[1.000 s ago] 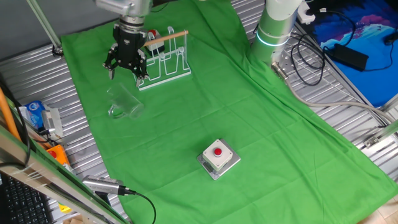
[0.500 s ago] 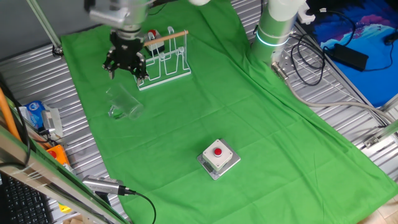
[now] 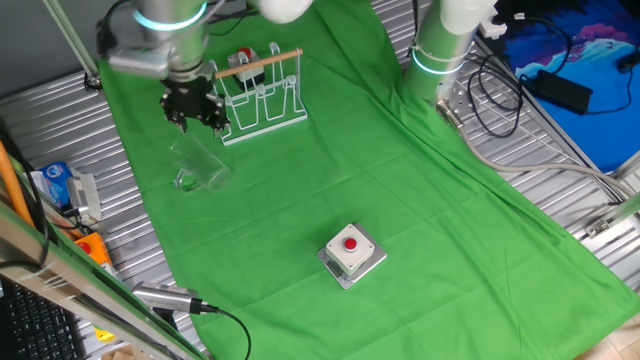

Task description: Put the cup on the cup rack

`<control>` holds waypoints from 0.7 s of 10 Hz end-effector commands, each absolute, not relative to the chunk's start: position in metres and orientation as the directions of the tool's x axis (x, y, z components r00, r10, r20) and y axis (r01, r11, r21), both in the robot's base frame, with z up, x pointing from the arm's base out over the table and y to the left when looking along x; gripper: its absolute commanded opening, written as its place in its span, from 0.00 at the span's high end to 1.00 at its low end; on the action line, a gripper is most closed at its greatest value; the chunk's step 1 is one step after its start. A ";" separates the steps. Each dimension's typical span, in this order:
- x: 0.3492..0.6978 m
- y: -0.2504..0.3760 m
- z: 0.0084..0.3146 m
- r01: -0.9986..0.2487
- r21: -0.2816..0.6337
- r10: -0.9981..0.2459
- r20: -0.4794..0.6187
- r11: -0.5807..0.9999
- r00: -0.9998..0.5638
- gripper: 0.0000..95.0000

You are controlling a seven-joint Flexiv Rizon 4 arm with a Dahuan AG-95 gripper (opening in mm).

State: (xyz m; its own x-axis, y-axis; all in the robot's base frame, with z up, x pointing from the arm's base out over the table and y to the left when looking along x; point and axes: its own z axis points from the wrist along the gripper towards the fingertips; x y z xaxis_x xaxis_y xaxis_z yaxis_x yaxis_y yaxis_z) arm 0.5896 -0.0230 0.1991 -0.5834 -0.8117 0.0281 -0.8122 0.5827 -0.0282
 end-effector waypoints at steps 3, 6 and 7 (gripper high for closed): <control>0.586 -0.023 0.204 -0.717 0.028 -0.713 0.135 0.697 -0.688 0.40; 0.585 -0.025 0.205 -0.632 0.033 -0.630 0.142 0.774 -0.764 0.40; 0.585 -0.025 0.205 -0.611 0.029 -0.608 0.142 0.791 -0.781 0.40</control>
